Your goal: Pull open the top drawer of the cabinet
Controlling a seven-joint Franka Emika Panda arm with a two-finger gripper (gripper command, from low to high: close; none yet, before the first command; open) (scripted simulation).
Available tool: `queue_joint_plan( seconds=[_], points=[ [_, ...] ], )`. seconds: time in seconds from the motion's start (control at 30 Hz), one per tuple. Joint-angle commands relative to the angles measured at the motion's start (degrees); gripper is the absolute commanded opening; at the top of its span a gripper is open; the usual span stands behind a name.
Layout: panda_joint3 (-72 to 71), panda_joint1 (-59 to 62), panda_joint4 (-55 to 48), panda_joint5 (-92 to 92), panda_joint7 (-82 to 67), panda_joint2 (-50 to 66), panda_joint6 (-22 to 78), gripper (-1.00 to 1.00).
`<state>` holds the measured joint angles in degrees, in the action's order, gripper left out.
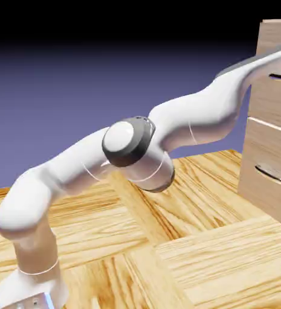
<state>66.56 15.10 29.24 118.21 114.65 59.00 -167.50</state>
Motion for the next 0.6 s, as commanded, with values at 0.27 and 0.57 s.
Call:
queue_joint_plan(
  seconds=[0.27, 0.57],
  points=[
    [18.69, -11.48, -1.42, 2.13, 4.92, 8.42, 1.97, 0.0],
    [37.38, -22.96, -2.83, 4.25, 9.84, 16.84, 3.93, 0.0]
  ],
)
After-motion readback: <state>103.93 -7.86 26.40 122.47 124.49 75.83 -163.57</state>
